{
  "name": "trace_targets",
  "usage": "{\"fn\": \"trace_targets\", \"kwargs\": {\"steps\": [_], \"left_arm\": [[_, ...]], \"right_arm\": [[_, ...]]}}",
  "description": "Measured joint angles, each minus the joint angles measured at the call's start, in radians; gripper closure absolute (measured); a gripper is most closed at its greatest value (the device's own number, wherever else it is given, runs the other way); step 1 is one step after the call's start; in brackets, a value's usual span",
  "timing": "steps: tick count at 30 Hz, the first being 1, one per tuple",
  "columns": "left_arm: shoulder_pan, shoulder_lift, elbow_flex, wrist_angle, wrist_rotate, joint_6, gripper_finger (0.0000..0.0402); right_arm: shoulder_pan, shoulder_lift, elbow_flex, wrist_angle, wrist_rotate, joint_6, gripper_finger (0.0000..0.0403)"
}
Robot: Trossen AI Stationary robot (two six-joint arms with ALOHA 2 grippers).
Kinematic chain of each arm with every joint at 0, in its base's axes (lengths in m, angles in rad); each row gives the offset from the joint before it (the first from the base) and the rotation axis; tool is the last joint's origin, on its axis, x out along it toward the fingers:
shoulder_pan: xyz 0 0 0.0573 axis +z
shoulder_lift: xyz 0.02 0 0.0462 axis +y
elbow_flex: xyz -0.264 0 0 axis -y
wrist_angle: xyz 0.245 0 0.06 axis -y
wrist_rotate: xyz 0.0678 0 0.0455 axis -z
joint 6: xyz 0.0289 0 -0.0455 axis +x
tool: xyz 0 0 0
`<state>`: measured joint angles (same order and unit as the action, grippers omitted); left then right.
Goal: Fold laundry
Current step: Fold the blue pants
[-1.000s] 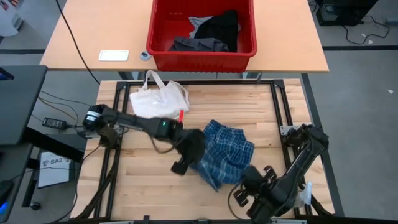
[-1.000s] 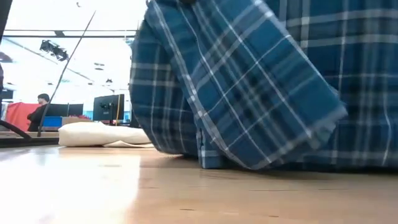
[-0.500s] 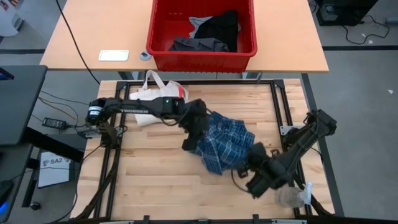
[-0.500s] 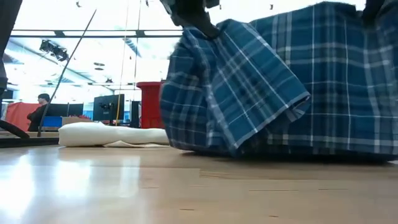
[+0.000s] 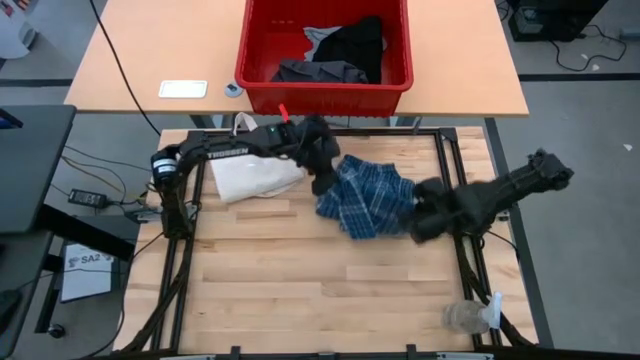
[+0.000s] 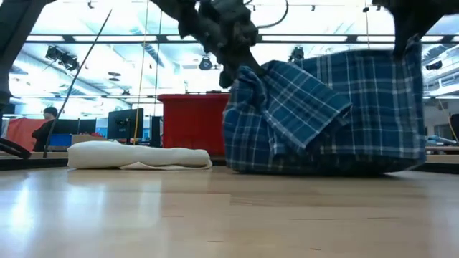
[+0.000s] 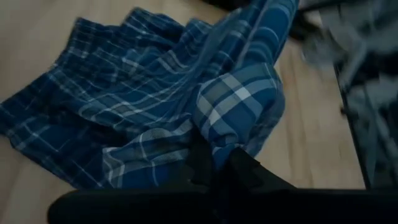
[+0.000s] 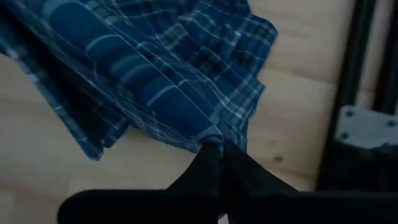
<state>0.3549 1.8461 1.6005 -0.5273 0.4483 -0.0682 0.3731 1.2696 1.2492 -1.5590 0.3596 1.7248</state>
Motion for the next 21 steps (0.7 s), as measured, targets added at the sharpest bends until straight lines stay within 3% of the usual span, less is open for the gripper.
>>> {"fn": "trace_targets", "kwargs": {"steps": [5, 11, 21], "left_arm": [[0.054, 0.054, 0.0, 0.095, 0.014, -0.072, 0.0387], [0.131, 0.101, -0.002, 0.172, -0.009, -0.103, 0.0387], [0.275, 0.214, 0.0, 0.302, -0.031, -0.077, 0.0385]], "right_arm": [[-0.237, -0.105, -0.116, 0.09, -0.041, -0.212, 0.0396], [-0.521, -0.144, -0.161, 0.2, -0.003, -0.433, 0.0396], [-0.904, 0.045, -0.161, 0.451, -0.011, -0.739, 0.0396]]}}
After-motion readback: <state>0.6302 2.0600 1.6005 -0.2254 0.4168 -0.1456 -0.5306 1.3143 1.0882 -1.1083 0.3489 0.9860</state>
